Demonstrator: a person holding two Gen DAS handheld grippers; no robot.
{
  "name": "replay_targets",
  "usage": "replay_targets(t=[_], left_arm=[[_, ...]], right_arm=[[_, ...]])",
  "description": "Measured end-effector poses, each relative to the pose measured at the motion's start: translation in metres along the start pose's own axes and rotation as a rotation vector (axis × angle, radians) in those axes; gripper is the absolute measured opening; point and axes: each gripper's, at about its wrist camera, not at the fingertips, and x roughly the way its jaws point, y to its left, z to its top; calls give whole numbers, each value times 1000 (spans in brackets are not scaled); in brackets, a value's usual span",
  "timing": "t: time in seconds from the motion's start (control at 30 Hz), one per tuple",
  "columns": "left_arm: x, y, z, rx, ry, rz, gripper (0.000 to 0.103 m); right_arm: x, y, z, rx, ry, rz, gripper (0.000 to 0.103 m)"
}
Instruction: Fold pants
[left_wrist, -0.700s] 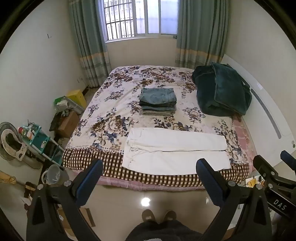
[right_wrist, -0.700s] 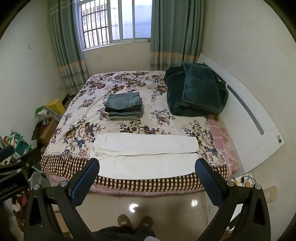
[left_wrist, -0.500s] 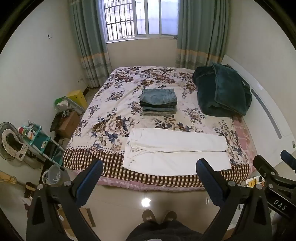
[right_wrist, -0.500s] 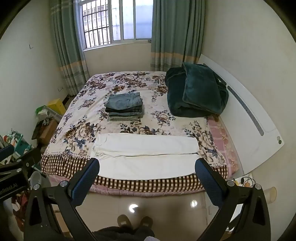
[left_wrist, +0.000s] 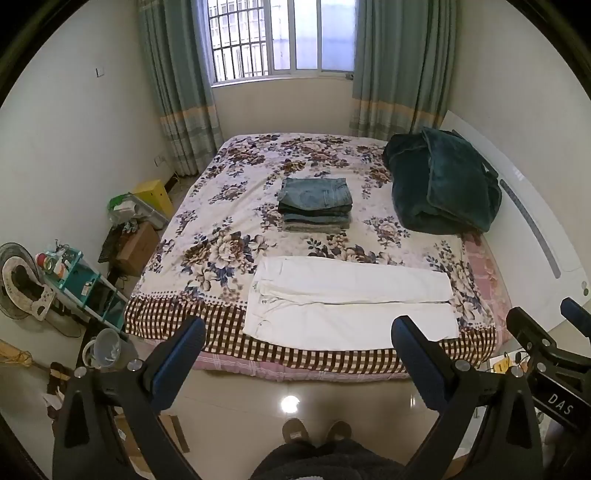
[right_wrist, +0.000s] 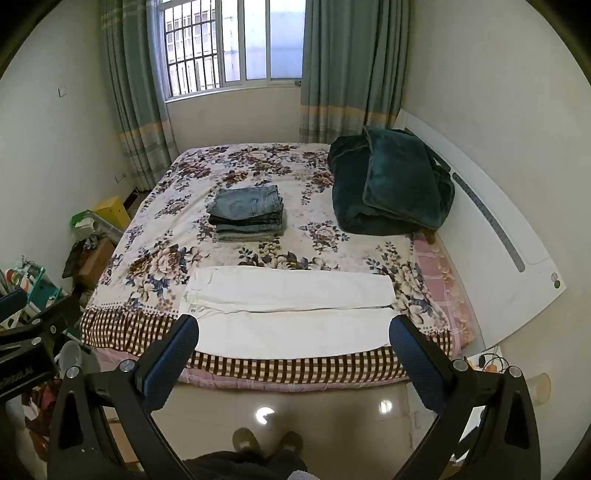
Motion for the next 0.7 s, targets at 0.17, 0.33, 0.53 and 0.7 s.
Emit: replay_targets(t=[0.17, 0.33, 0.53, 0.7], left_arm=[[0, -2, 1, -2, 3, -2, 103], [-3, -6, -3, -6, -1, -6, 103], [-3, -9, -4, -8, -6, -8, 103], [-3, -9, -3, -7, -3, -9, 103]], right_arm=[[-4, -4, 5, 0, -6, 1, 103], [-7, -3, 4, -1, -9, -2, 103], [-9, -6, 6, -2, -13, 0, 103], [-17, -10, 16, -7, -17, -4, 103]])
